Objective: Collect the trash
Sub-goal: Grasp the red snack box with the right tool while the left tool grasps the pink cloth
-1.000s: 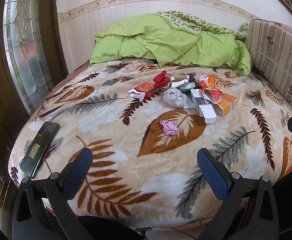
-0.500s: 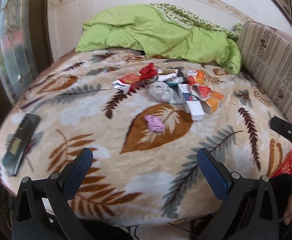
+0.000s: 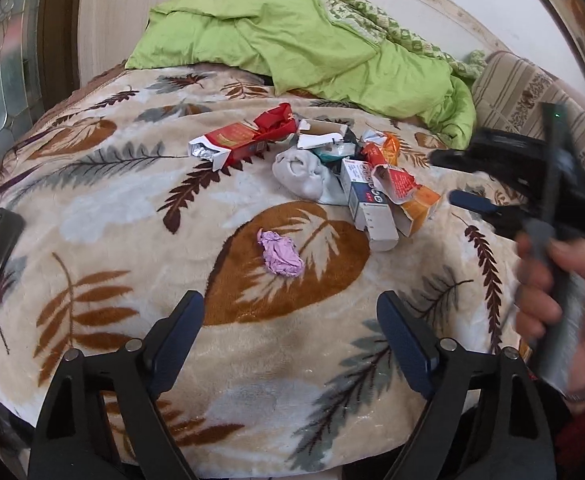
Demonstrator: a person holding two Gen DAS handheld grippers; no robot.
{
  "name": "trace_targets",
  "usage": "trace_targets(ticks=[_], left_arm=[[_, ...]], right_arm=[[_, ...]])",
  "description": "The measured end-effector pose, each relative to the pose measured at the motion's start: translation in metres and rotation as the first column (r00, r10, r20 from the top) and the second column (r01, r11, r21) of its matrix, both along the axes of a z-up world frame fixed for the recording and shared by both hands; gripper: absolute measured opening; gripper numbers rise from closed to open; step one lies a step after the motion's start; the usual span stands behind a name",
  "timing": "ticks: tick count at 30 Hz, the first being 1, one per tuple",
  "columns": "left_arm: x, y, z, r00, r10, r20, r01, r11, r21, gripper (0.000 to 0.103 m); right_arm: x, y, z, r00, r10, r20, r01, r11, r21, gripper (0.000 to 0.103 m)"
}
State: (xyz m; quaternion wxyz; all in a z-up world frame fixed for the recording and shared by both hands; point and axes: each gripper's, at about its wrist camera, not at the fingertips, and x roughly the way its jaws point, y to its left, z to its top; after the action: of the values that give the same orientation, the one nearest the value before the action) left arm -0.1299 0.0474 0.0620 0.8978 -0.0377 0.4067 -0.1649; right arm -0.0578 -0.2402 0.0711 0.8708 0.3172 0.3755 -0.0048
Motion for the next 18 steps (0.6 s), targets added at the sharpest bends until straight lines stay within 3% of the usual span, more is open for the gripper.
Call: trace_targets(ticks=[4, 5, 9, 13, 18], left_arm=[[0.008, 0.003, -0.001, 1.000, 0.003, -0.021, -0.004, 1.000, -0.017, 0.087], [0.011, 0.002, -0.001, 1.000, 0.004, -0.023, -0.004, 1.000, -0.016, 0.087], [0.027, -0.006, 0.006, 1.000, 0.011, -0.019, -0.011, 1.000, -0.026, 0.087], [0.042, -0.025, 0.016, 1.000, -0.004, -0.007, 0.003, 0.999, -0.046, 0.087], [0.056, -0.036, 0.013, 1.000, 0.017, -0.012, -0.017, 1.000, 0.019, 0.087]], right_arm=[[0.024, 0.003, -0.021, 0.999, -0.002, -0.048, 0.002, 1.000, -0.003, 0.037], [0.026, 0.002, -0.025, 0.999, 0.005, -0.051, -0.003, 1.000, 0.029, 0.026], [0.026, 0.005, -0.022, 0.999, 0.046, -0.009, -0.045, 0.998, 0.043, 0.006], [0.008, -0.003, -0.006, 0.998, 0.022, 0.063, -0.023, 1.000, 0.016, 0.005], [-0.014, -0.020, 0.000, 0.996, -0.010, 0.092, 0.008, 1.000, 0.018, 0.005]])
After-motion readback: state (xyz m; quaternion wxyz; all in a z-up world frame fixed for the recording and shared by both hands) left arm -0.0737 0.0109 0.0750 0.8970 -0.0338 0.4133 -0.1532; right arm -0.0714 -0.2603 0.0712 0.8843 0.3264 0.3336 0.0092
